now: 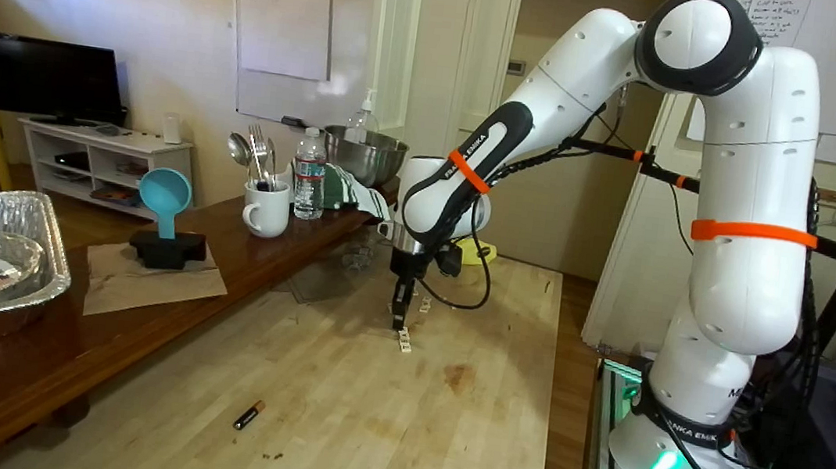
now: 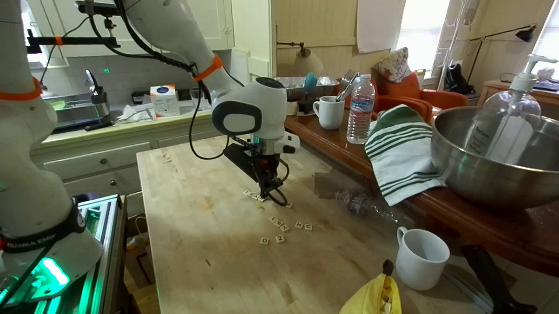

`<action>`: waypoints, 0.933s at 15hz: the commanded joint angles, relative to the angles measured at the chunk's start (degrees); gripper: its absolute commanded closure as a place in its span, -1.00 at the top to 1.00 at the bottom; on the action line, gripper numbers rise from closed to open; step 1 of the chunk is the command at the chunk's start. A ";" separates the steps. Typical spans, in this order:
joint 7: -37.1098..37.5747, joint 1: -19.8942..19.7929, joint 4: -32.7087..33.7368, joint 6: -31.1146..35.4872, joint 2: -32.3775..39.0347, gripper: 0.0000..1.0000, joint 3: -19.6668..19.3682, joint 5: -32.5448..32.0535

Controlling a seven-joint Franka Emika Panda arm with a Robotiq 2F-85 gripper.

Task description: Spell the word 'Tear'.

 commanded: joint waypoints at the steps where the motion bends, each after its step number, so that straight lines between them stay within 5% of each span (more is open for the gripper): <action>1: -0.89 0.54 -2.00 -1.26 0.15 -1.00 -0.56 0.69; 14: 0.09 1.10 -2.18 -1.00 0.16 -1.00 -0.77 0.19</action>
